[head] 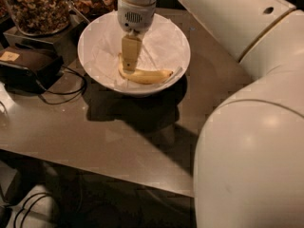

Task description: Pick banana from white bowl

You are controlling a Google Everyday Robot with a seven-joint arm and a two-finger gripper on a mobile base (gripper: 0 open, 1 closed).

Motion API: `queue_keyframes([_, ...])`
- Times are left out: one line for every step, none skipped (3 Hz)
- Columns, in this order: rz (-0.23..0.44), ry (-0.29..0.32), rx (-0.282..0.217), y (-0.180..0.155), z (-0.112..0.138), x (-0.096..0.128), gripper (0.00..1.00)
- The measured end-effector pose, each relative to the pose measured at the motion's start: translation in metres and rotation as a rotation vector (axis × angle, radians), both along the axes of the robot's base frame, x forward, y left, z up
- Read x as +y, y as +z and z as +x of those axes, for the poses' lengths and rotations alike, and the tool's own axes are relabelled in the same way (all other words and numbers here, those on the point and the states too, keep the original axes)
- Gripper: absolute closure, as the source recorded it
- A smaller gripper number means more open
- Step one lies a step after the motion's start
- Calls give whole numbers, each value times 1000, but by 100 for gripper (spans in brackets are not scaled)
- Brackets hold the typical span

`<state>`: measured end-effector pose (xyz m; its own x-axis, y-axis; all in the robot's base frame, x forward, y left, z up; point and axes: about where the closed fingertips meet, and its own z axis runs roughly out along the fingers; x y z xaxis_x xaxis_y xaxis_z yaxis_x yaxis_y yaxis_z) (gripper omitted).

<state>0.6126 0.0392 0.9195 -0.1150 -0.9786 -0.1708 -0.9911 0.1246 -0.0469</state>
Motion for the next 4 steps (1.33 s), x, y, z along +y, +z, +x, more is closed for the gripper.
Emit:
queue_keyframes([-3, 7, 13, -6, 3, 2, 34])
queue_keyframes([-6, 13, 26, -12, 6, 5, 34])
queue_keyframes([-6, 6, 43, -18, 13, 6, 33])
queue_keyframes([5, -10, 55, -23, 23, 7, 32])
